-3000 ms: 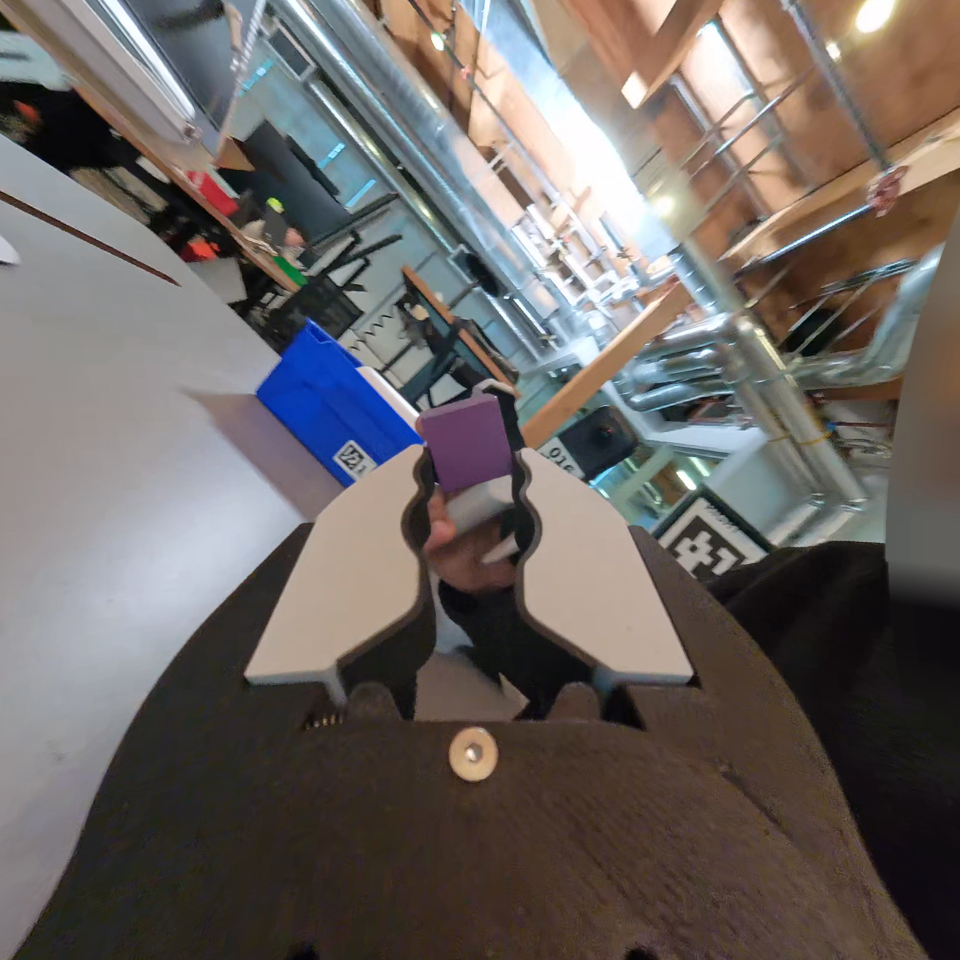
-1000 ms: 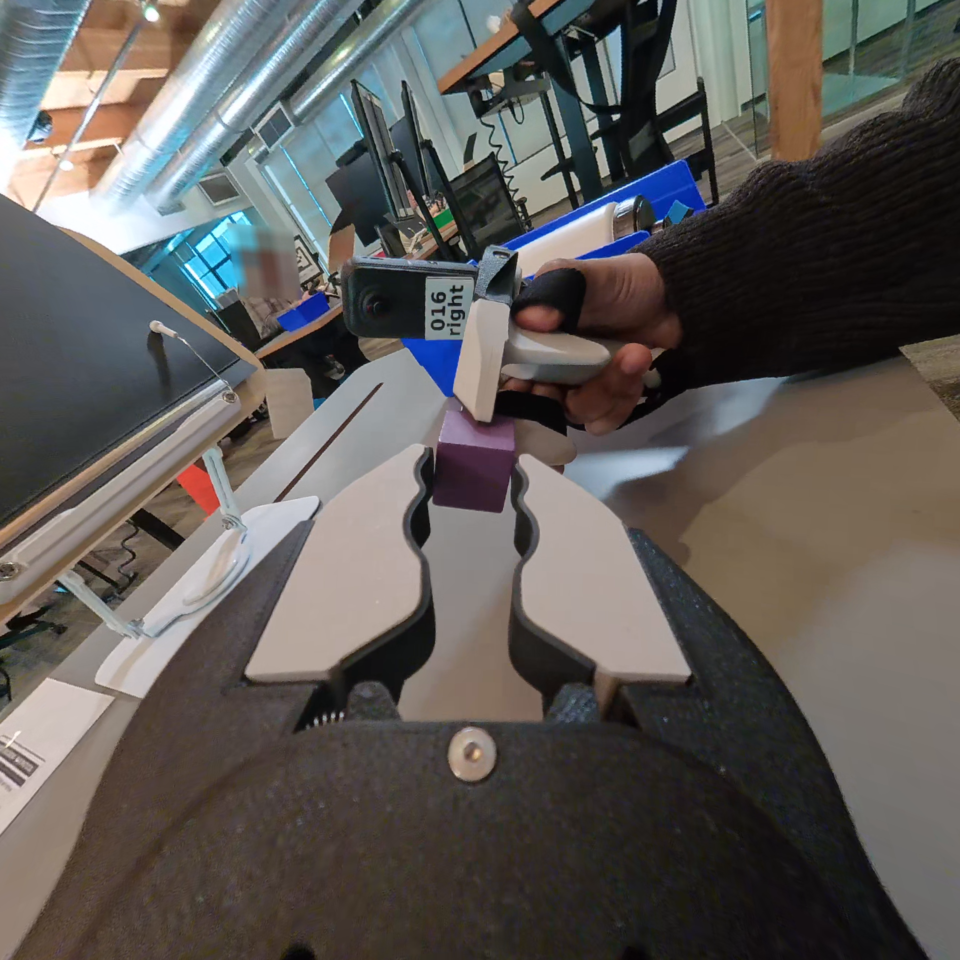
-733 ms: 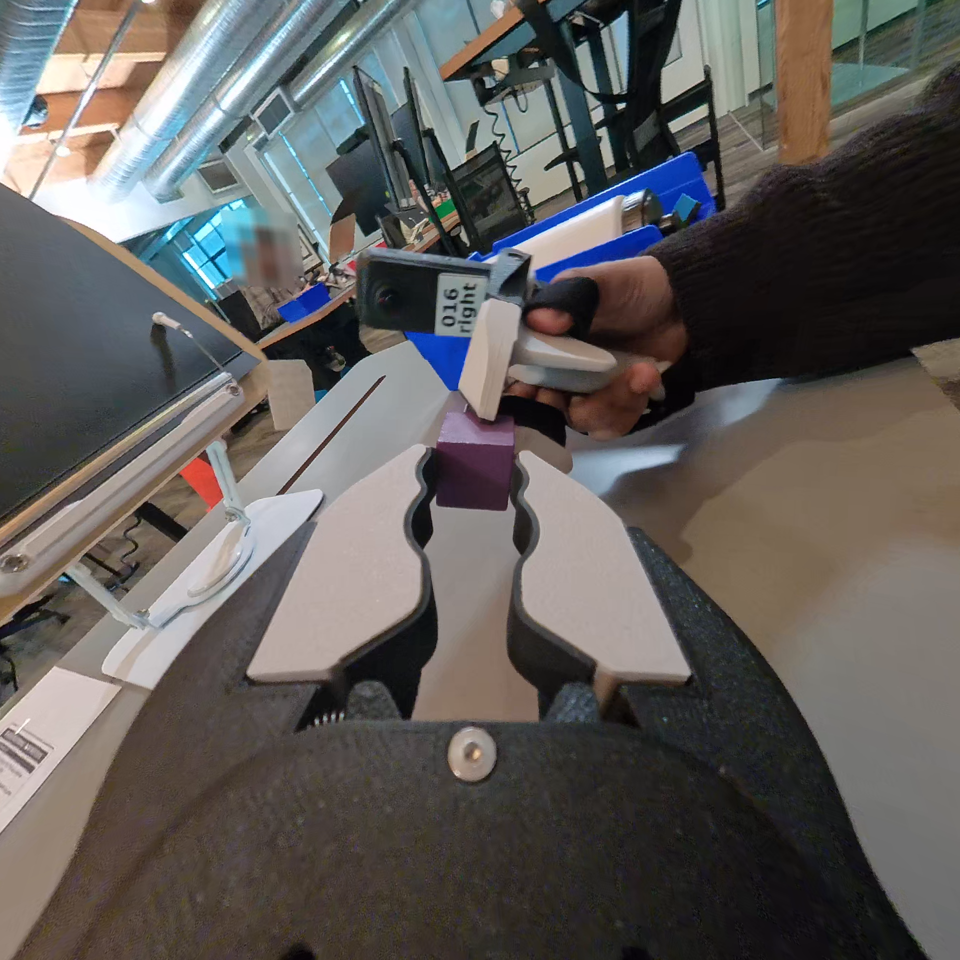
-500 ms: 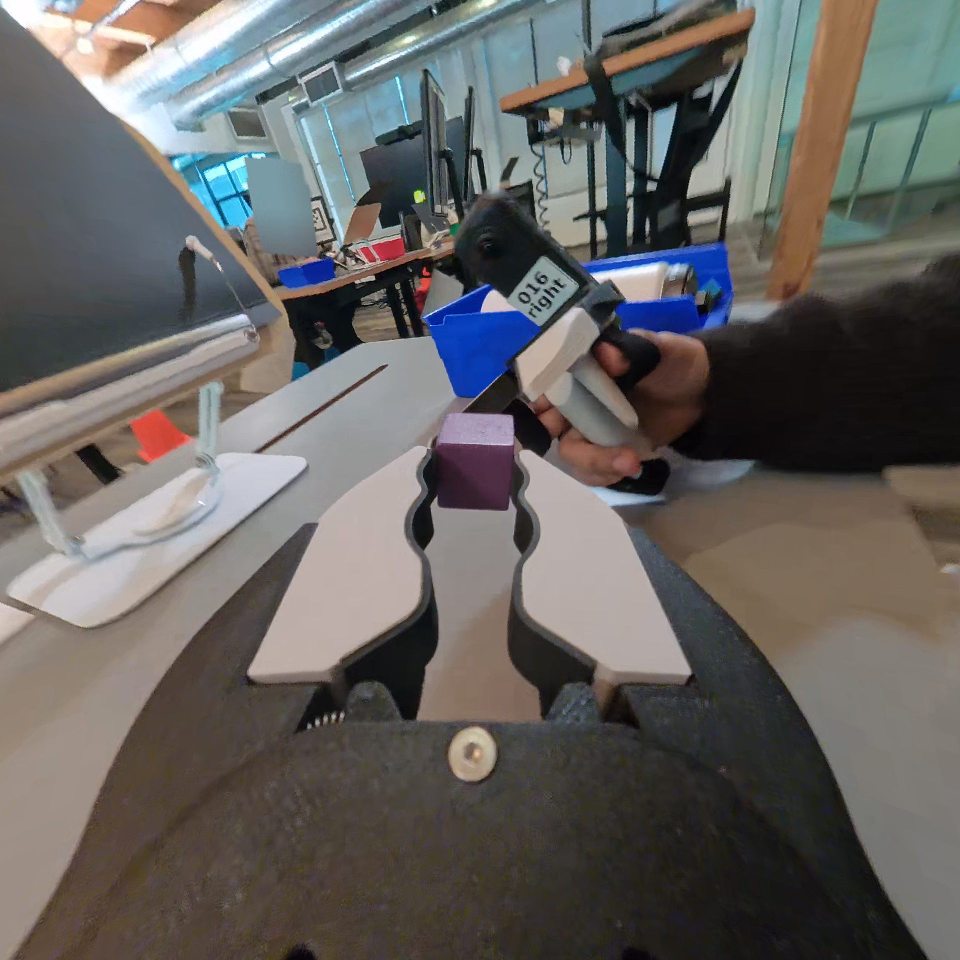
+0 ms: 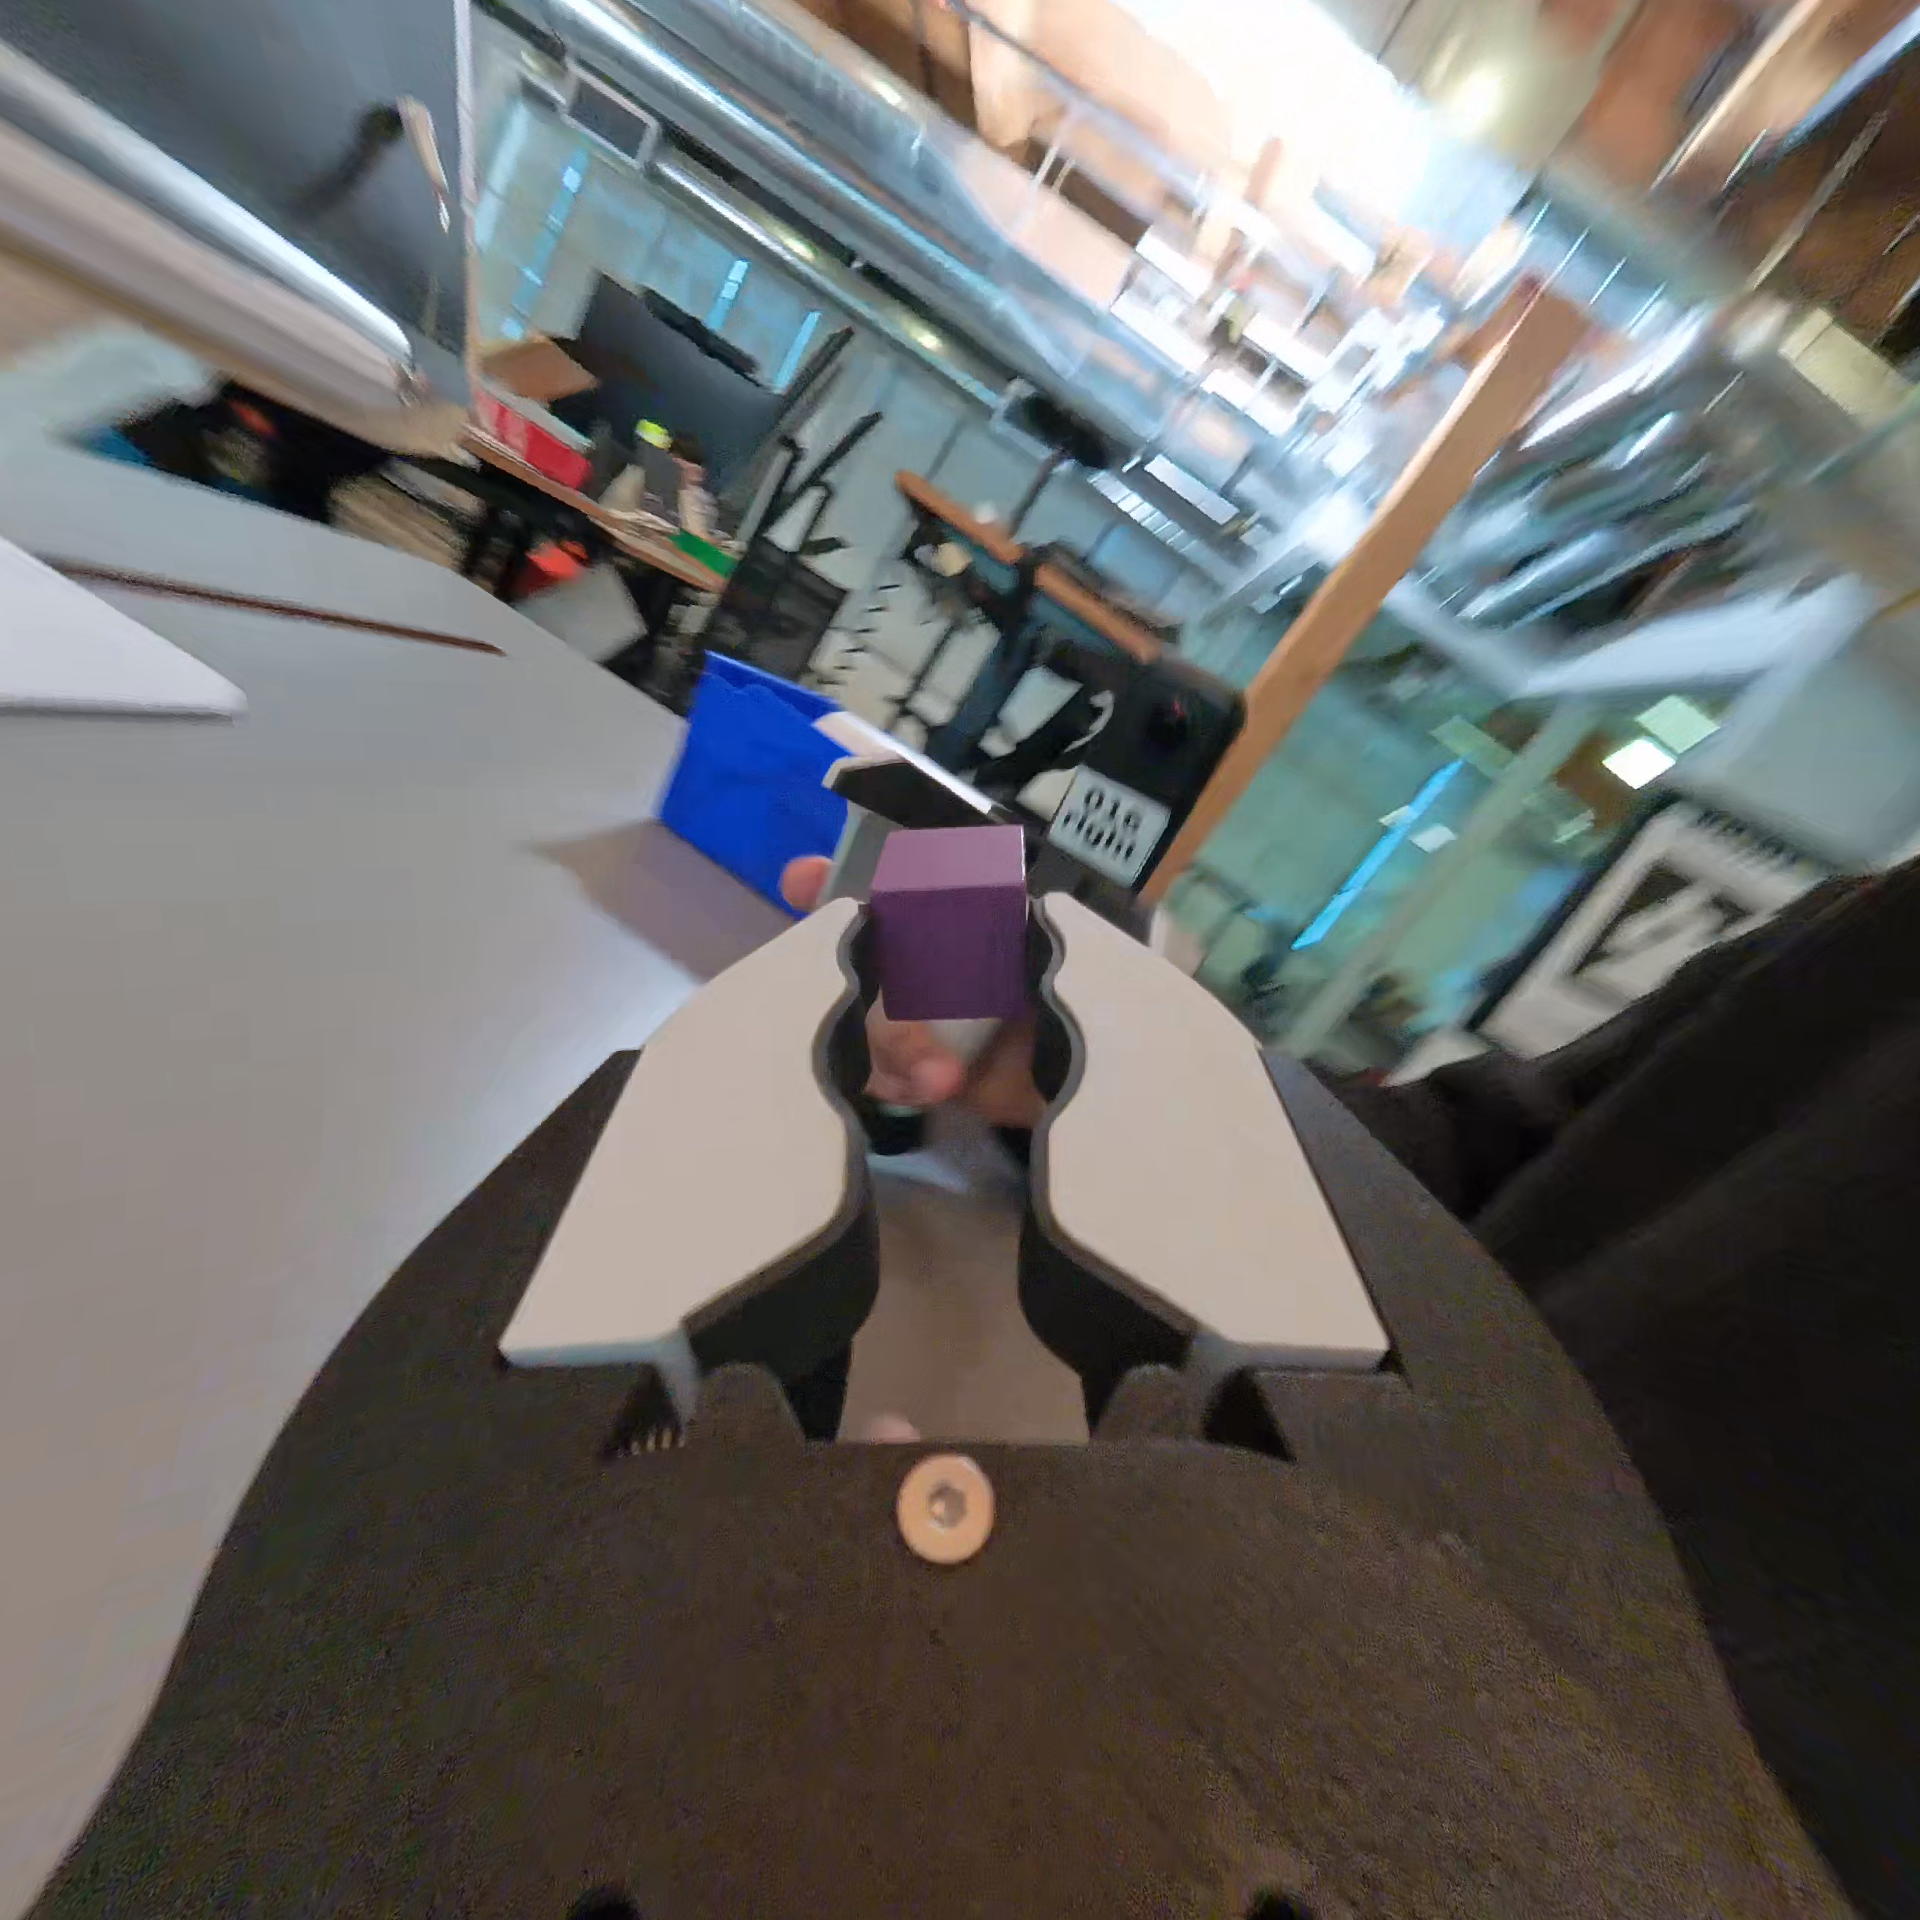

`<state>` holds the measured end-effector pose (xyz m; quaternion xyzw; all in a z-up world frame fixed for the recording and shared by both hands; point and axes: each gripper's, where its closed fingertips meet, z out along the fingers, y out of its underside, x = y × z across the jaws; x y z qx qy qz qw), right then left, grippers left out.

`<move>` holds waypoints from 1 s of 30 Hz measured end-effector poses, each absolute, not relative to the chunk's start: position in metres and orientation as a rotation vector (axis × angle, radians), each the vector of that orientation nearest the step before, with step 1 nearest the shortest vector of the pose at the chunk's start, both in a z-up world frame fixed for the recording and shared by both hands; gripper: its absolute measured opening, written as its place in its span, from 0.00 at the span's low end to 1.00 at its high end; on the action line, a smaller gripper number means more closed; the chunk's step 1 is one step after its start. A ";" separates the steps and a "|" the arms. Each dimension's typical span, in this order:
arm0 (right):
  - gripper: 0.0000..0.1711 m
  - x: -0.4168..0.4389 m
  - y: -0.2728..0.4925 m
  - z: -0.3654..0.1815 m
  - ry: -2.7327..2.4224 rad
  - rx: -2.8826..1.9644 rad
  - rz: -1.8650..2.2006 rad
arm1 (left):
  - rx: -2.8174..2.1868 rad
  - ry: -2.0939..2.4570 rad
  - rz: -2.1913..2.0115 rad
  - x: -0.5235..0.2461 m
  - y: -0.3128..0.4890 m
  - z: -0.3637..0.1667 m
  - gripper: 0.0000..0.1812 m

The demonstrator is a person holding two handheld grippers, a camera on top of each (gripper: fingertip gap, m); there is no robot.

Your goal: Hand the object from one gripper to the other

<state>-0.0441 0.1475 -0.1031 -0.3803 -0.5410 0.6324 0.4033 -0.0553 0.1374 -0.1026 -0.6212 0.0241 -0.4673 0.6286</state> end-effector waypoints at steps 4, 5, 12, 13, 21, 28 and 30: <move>0.44 -0.055 0.134 -0.118 -1.500 -0.729 1.176 | -1.448 -0.066 -1.416 -0.053 0.133 -0.107 0.16; 0.41 -0.056 0.129 -0.121 -1.529 -0.716 1.170 | -1.487 -0.078 -1.447 -0.051 0.133 -0.113 0.16; 0.22 -0.045 0.118 -0.121 -1.570 -0.652 1.122 | -1.569 -0.049 -1.605 -0.026 0.128 -0.122 0.16; 0.17 -0.041 0.116 -0.122 -1.586 -0.642 1.108 | -1.571 -0.038 -1.620 -0.022 0.127 -0.122 0.16; 0.16 -0.032 0.114 -0.121 -1.620 -0.643 1.099 | -1.593 0.057 -1.617 -0.013 0.125 -0.123 0.16; 0.17 -0.031 0.110 -0.120 -1.611 -0.648 1.181 | -1.565 0.106 -1.647 -0.010 0.120 -0.116 0.16; 0.17 -0.031 0.110 -0.119 -1.617 -0.641 1.166 | -1.540 0.092 -1.682 -0.010 0.119 -0.114 0.21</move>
